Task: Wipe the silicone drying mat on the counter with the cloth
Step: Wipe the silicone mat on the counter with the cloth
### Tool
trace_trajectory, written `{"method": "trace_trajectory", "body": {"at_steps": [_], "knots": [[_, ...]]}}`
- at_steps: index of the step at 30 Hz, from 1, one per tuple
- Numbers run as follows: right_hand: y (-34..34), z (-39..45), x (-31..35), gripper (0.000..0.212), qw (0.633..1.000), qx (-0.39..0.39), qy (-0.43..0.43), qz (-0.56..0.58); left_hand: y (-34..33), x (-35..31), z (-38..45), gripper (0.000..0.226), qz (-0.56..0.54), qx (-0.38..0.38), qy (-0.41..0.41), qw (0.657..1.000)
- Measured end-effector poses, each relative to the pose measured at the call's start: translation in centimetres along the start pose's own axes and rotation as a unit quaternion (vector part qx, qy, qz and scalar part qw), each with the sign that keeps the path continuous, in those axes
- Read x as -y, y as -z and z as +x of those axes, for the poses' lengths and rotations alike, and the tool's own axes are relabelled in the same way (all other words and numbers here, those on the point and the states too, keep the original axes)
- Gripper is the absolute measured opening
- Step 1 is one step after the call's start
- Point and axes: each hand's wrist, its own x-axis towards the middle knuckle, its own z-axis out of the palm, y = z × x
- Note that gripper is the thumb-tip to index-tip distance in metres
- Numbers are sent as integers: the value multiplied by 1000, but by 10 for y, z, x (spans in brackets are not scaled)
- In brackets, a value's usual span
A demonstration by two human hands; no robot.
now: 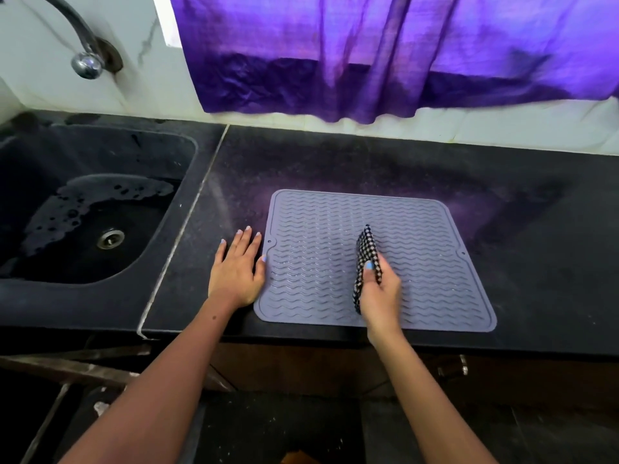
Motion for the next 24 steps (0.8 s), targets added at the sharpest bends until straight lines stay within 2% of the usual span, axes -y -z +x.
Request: {"method": "trace_trajectory", "body": {"at_steps": [2, 3, 5, 7, 9, 13, 15, 16, 17, 19, 20, 21, 22, 24], "knots": [[-7, -7, 6, 52, 991, 2, 87, -101, 0, 0, 0, 83, 2, -3, -2, 1000], [-12, -11, 6, 58, 979, 39, 131, -152, 0, 0, 0, 83, 4, -1, -2, 1000], [-23, -18, -2, 66, 934, 116, 193, -277, 1, 0, 0, 84, 4, 1, -2, 1000], [-31, -24, -17, 69, 877, 151, 237, -388, 1, -1, 0, 84, 8, 3, -2, 1000], [-36, -29, -29, 71, 852, 144, 269, -425, 1, -1, 0, 83, 12, 3, -1, 1000], [-37, -23, -37, 70, 844, 129, 300, -425, 1, -3, 0, 82, 16, 2, -1, 1000], [-33, -17, -32, 65, 851, 155, 307, -398, 2, -3, 0, 83, 20, 8, 1, 1000], [-29, -13, -29, 62, 868, 177, 281, -369, 2, -4, 0, 84, 22, 11, 3, 1000], [-26, -7, -24, 58, 899, 198, 226, -319, 2, -4, 0, 84, 22, 13, 4, 1000], [-23, 3, -8, 48, 973, 194, 63, -110, 3, -4, 0, 85, 20, 16, 4, 1000], [-24, 7, -1, 42, 988, 156, -2, 0, 3, -3, 0, 85, 19, 17, 3, 1000], [-27, 9, 7, 39, 991, 108, -47, 63, 3, -3, 0, 84, 18, 18, 3, 1000], [-33, 6, 13, 39, 995, 72, -47, 44, 3, -3, 0, 84, 16, 17, 3, 1000], [-46, -8, 21, 45, 995, 56, 47, -72, 4, -3, -1, 84, 8, 11, 3, 1000]]}}
